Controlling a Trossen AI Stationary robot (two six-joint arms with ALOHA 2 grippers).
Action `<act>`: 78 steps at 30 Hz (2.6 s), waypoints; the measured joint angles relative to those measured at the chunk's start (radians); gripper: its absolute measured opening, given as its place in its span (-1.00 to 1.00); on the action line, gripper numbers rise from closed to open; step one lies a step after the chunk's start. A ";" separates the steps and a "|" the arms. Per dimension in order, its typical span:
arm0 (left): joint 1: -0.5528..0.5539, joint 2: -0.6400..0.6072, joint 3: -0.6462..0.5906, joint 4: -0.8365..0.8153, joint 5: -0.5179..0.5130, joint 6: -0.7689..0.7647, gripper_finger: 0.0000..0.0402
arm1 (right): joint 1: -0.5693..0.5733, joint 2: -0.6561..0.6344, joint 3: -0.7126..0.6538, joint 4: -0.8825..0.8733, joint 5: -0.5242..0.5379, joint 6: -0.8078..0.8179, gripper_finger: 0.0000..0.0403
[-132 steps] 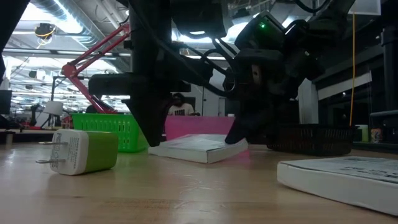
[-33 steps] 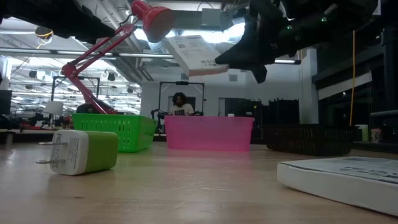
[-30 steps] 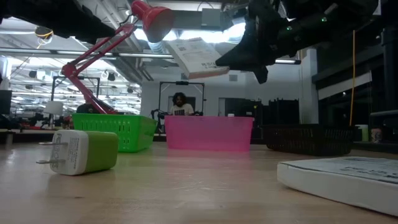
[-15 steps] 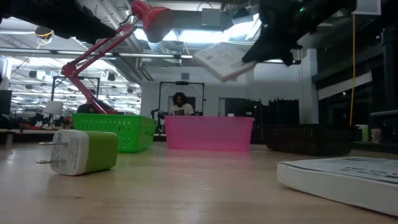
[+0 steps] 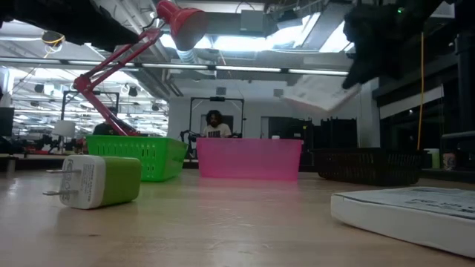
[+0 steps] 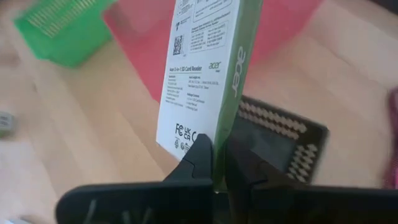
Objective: Pick and place items into bin
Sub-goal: Put the top white card reader box into the black bin, then put the pink charger cable into the pink bin
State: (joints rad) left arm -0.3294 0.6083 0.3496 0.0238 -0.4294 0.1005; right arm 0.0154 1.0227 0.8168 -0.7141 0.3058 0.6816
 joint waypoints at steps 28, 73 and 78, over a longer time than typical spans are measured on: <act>0.000 0.000 0.000 0.007 0.000 0.000 -0.98 | 0.004 0.004 -0.002 -0.290 -0.046 0.127 -0.97; 0.000 0.000 0.000 0.007 0.000 0.000 -0.98 | 0.003 0.039 -0.072 -0.120 -0.142 0.156 -0.60; 0.000 0.000 0.000 0.007 0.000 0.000 -0.98 | 0.003 0.039 -0.072 -0.120 -0.139 0.148 -0.62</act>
State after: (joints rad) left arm -0.3291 0.6083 0.3500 0.0303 -0.4290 0.1001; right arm 0.0185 1.0615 0.7452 -0.8345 0.1669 0.8297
